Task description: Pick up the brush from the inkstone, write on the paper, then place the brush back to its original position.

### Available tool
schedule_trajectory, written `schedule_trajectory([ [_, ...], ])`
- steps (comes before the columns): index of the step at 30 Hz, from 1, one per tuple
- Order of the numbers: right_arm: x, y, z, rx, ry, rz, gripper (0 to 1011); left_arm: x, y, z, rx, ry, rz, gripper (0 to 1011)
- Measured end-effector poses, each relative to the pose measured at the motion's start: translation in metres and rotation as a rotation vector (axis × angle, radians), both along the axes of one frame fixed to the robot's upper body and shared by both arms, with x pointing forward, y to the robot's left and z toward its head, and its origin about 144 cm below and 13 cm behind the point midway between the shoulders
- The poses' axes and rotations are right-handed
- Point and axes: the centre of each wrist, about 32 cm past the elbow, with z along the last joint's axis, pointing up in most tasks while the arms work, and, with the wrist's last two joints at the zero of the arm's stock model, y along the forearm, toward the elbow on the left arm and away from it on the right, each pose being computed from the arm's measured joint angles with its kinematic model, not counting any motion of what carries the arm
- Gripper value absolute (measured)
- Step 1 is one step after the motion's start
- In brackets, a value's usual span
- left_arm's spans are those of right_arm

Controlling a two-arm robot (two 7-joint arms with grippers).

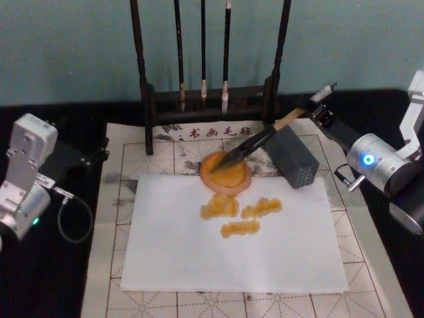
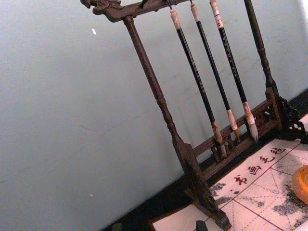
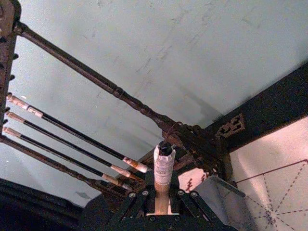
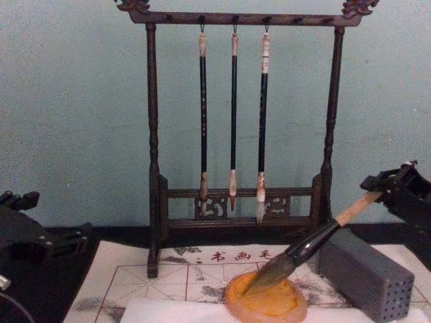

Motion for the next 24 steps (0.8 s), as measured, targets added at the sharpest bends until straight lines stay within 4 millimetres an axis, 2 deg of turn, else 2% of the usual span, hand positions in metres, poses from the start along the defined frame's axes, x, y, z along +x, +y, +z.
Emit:
schedule_trajectory([
  [24,-0.017,-0.019,0.000,-0.041,-0.024,-0.056,181,0.000,0.000,0.000,0.000,0.000,0.000,1001],
])
